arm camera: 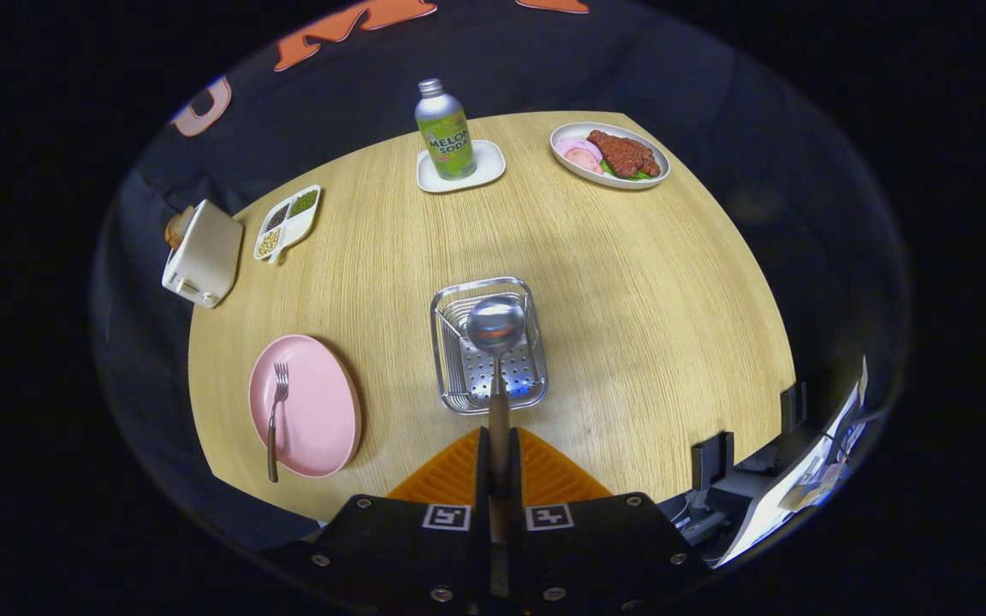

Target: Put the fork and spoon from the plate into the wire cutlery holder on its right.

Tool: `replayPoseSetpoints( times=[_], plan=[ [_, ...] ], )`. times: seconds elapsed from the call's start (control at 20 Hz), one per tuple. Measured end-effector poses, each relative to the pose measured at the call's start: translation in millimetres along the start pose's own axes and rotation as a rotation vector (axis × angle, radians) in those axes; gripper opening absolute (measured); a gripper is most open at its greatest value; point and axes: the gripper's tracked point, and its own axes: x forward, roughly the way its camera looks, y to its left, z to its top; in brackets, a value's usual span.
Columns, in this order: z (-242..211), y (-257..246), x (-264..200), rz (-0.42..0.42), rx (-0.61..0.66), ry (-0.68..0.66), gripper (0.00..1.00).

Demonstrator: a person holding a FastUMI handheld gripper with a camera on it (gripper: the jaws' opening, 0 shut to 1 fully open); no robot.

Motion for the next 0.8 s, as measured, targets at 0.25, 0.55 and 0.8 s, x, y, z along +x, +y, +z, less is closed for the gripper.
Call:
replayPoseSetpoints(
  times=[0.25, 0.55, 0.8],
  plan=[
    [24.8, -5.4, 8.6, -0.019, -0.028, -0.044, 0.1],
    [62.8, 0.8, -4.7, -0.045, -0.059, -0.201, 0.14],
    [95.8, 25.0, -31.8, 0.02, -0.029, -0.421, 0.31]
  ],
)
